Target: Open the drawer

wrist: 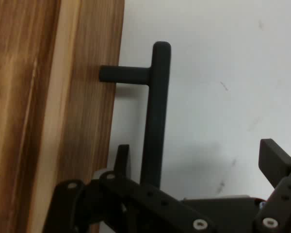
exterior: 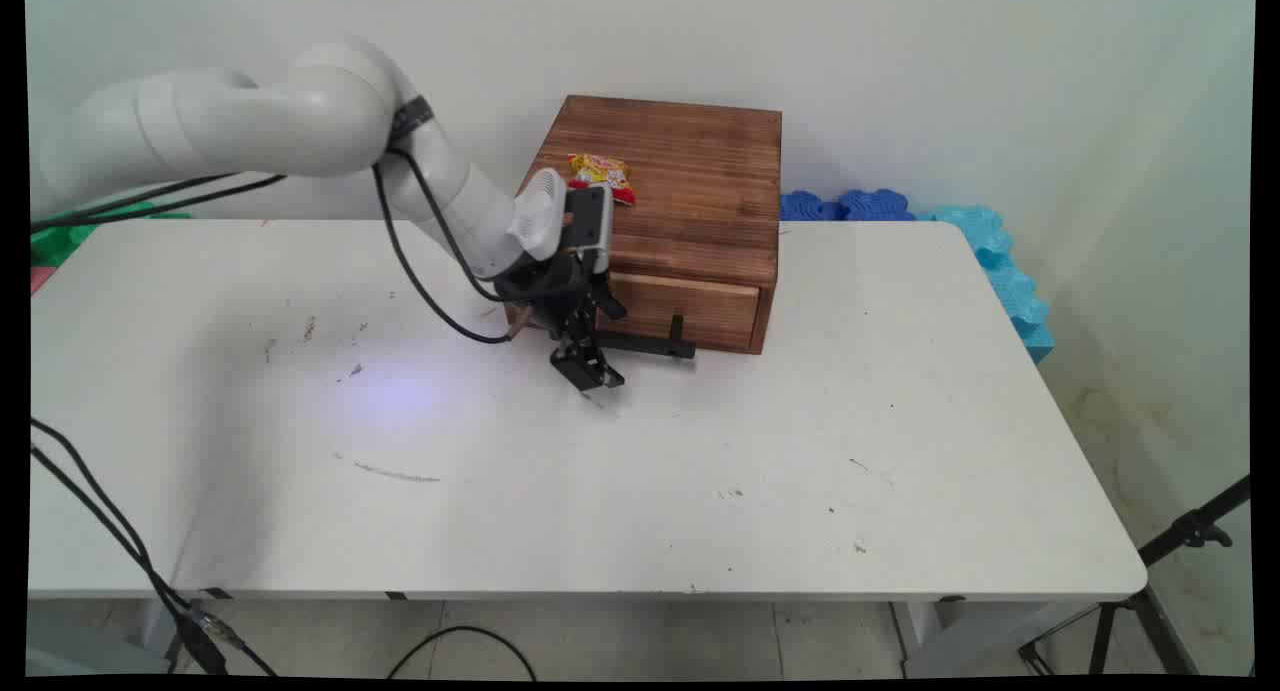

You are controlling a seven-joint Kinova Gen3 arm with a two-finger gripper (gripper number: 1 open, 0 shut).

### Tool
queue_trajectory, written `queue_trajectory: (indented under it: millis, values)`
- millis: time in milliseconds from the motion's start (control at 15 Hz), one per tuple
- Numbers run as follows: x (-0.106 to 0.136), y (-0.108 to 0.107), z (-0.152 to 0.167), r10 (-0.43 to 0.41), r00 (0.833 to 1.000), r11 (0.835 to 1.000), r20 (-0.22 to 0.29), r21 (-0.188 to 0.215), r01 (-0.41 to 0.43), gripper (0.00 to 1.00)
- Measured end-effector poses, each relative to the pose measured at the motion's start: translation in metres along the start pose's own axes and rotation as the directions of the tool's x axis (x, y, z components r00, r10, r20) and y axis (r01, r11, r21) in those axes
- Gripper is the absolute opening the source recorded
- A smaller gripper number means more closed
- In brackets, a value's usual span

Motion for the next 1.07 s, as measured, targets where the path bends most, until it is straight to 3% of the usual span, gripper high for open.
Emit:
queue_trajectory:
  millis: [1067]
  values:
    - [0.01, -0.002, 0.047, 0.036, 0.999, 0.999, 0.029, 0.01, -0.036, 1.0]
